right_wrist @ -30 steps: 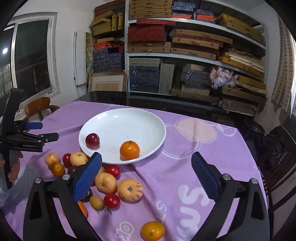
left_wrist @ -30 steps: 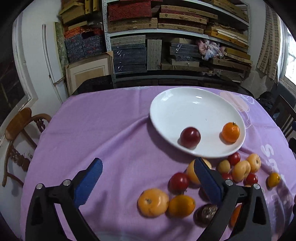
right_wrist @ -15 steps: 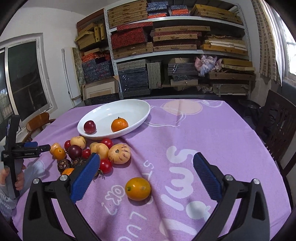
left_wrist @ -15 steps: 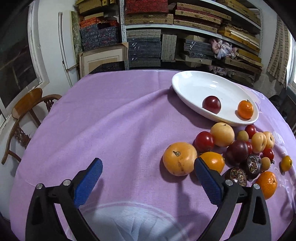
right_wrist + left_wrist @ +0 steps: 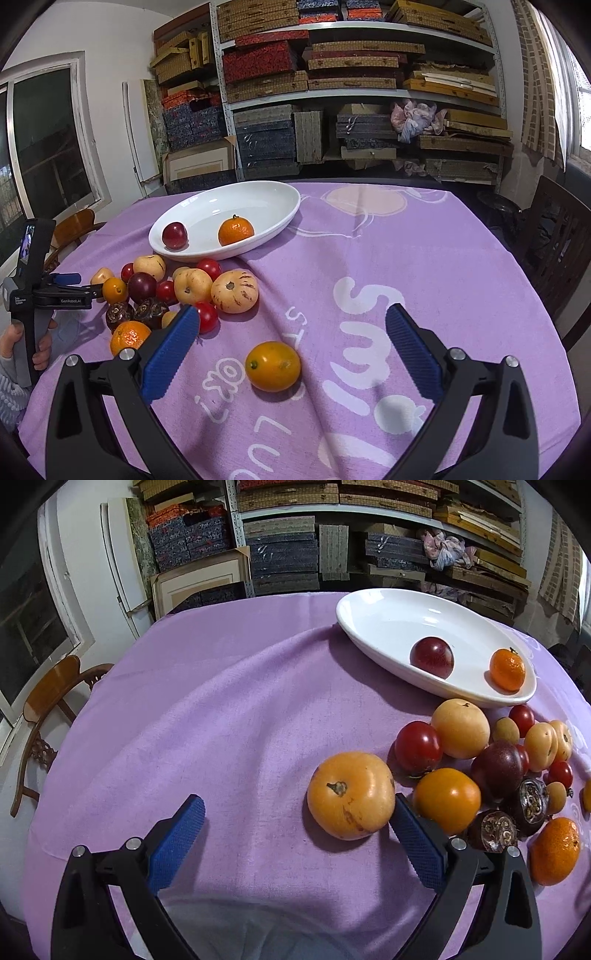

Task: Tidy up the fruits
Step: 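Grasp the small orange with the right tool while the left tool grasps the yellow-orange loquat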

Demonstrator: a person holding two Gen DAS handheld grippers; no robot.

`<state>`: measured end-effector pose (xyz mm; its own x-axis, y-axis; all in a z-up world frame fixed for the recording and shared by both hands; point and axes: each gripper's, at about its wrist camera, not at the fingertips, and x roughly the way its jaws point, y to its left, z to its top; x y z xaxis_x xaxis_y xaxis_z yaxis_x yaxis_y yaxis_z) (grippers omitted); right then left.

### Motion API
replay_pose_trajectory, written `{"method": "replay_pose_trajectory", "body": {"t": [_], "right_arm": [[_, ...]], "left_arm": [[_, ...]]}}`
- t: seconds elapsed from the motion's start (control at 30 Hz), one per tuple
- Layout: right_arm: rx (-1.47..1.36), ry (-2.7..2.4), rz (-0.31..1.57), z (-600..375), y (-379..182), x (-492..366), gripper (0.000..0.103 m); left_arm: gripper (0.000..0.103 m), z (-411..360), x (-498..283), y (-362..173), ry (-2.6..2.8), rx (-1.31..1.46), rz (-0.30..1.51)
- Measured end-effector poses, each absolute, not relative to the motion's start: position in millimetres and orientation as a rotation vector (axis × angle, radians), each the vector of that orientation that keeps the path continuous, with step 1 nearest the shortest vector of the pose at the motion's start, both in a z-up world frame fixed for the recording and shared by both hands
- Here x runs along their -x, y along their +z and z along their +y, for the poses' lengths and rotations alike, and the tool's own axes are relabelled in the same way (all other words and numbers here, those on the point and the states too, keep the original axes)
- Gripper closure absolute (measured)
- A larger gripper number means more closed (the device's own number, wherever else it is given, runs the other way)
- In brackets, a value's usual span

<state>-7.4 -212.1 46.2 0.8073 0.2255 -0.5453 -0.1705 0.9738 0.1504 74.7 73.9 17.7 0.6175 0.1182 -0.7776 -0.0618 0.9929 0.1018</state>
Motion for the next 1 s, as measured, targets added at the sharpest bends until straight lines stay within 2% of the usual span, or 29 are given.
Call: {"method": "replay_pose_trajectory", "body": {"t": [0.27,0.5,0.8,1.0], "right_arm": [[-0.082,0.209,0.604,-209,44,5,0.004],[-0.077,0.231,0.612,-207,42,5,0.004],[-0.082,0.241,0.633,-207,38,3,0.004],[-0.062,0.284,0.675,-201,33,6,0.004]], "left_arm": [[0.003,103,-77,12,0.102,0.096,0.937],[0.003,107,-66,19,0.027,0.165,0.9],[0.003,79,-54,29,-0.005,-0.009,0.797],[0.003,58,-57,25,0.024,-0.125,0.8]]}}
